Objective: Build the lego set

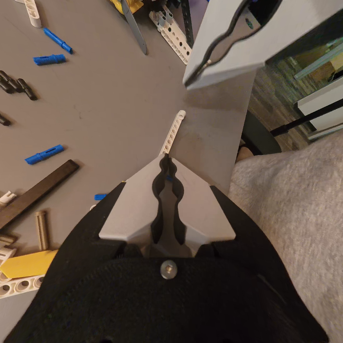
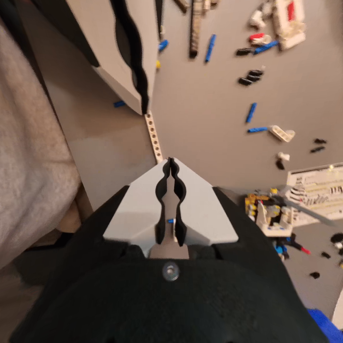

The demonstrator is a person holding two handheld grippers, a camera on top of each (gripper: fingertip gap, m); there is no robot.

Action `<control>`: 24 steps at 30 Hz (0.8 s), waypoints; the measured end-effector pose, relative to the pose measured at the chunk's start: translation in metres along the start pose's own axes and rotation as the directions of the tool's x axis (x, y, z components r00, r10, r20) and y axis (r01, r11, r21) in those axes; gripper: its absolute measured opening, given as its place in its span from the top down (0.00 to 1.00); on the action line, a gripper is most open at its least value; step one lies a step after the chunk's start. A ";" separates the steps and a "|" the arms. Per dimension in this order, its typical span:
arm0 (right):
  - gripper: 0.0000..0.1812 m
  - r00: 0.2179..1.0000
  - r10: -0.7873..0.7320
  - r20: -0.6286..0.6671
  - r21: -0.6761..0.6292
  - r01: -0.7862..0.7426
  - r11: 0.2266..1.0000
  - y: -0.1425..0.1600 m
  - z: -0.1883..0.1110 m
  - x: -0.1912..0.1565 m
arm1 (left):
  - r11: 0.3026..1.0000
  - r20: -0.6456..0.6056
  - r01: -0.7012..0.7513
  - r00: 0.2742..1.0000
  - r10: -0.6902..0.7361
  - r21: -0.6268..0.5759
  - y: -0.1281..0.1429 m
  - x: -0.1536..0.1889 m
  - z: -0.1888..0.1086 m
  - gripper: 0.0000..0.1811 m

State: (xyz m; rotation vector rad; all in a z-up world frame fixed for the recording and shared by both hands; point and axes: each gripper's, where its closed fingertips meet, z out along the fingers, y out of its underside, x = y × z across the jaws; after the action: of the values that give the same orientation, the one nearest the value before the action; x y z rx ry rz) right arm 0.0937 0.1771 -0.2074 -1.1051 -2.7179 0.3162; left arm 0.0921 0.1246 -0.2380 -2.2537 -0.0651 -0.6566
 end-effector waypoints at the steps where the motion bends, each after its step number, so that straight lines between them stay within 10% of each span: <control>1: 1.00 0.999 0.023 -0.028 0.011 -0.022 1.000 0.004 -0.004 0.006 | 1.000 -0.003 0.004 1.000 -0.004 0.001 0.000 0.000 0.000 1.00; 15: 1.00 0.957 0.279 -0.074 0.402 -0.227 0.887 0.014 -0.029 0.020 | 0.963 0.080 -0.034 0.997 0.013 0.267 -0.046 -0.014 -0.037 0.94; 24: 0.98 0.916 0.378 0.132 0.787 -0.329 0.522 -0.033 -0.038 -0.013 | 0.887 0.112 -0.013 0.993 -0.044 0.461 -0.091 -0.017 -0.040 0.94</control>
State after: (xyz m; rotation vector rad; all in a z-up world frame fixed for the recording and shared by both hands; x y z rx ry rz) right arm 0.0909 0.1497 -0.1640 -1.2817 -1.8323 1.3857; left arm 0.0373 0.1633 -0.1620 -1.8269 -0.2711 -0.4533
